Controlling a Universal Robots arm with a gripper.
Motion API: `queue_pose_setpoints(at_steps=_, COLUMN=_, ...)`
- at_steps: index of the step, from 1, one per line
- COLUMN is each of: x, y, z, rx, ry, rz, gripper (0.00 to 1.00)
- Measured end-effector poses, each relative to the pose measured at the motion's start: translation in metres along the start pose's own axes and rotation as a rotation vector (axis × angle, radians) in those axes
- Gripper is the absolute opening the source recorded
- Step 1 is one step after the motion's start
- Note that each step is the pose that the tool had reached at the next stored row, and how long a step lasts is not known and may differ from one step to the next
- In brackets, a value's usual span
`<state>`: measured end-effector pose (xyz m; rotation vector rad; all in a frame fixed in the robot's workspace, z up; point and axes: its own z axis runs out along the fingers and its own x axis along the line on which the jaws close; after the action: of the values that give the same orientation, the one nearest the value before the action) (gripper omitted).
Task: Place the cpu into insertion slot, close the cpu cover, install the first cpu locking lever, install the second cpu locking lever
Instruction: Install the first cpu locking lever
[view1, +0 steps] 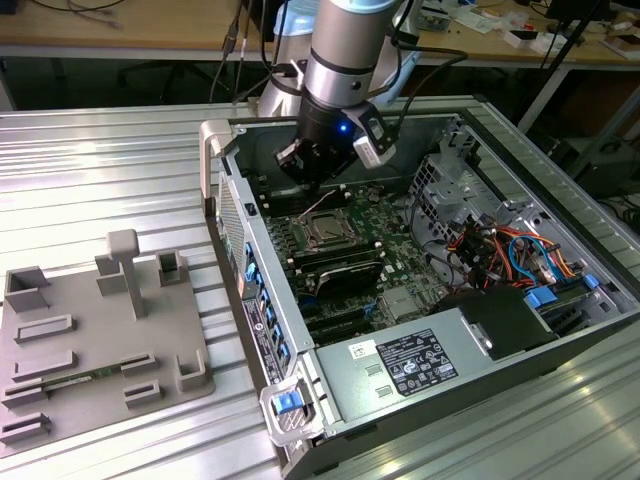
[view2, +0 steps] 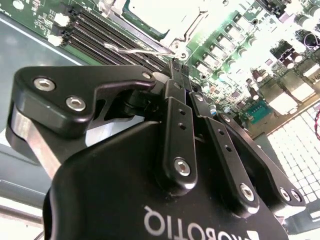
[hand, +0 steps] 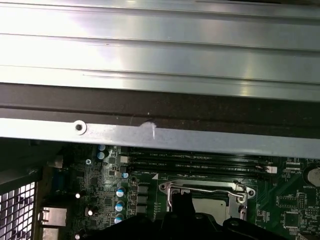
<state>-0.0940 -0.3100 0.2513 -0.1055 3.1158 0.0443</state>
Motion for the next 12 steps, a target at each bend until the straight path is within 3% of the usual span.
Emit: queue_pose_setpoints(at_steps=12, x=-0.0006, y=-0.0001, z=0.0004, rx=0.0001, ry=0.0000, rz=0.000, gripper=0.11)
